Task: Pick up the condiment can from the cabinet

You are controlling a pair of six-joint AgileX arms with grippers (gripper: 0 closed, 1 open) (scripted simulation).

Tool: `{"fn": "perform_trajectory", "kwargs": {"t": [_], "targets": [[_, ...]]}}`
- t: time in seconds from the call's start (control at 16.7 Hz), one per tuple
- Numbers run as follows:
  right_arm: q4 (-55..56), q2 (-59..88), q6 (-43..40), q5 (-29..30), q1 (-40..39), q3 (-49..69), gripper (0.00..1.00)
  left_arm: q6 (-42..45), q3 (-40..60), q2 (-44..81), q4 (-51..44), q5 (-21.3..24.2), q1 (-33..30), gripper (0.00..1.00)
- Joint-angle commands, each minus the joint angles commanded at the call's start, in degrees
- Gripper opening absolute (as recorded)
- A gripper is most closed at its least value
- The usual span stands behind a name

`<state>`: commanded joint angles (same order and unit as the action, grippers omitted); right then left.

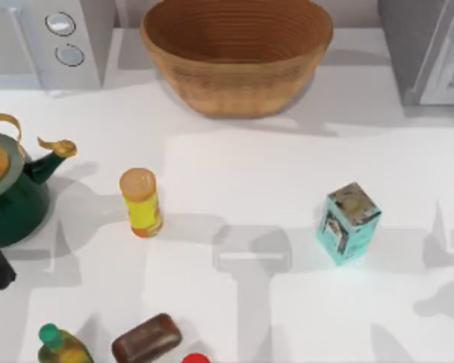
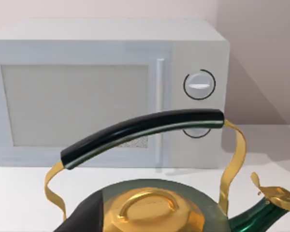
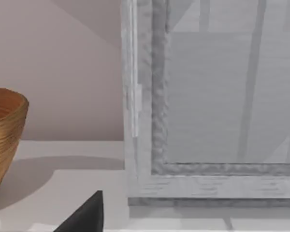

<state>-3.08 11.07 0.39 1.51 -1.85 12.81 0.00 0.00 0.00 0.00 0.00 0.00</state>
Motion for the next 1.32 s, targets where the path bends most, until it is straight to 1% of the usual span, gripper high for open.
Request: {"fn": "perform_trajectory", "kwargs": {"t": [0.18,0.66,0.84,0.96,1.08,1.32], "targets": [[-3.53,10.97,0.25,1.63,-1.48,13.91,1.00,0.00,0.00,0.00,0.00,0.00,0.00,1.00],[-14.79,44.62,0.59,6.70,-5.84,58.88,1.00,0.00,0.00,0.00,0.00,0.00,0.00,1.00],[-17.92,54.86,0.59,8.20,-7.23,73.02,1.00,0.00,0.00,0.00,0.00,0.00,0.00,1.00],[-19.38,59.91,0.57,8.95,-7.96,80.00,1.00,0.00,0.00,0.00,0.00,0.00,0.00,1.00],[-20.34,63.26,0.53,9.48,-8.46,84.61,1.00,0.00,0.00,0.00,0.00,0.00,0.00,1.00],[-20.84,64.98,0.51,9.76,-8.73,86.99,1.00,0.00,0.00,0.00,0.00,0.00,0.00,1.00]]}}
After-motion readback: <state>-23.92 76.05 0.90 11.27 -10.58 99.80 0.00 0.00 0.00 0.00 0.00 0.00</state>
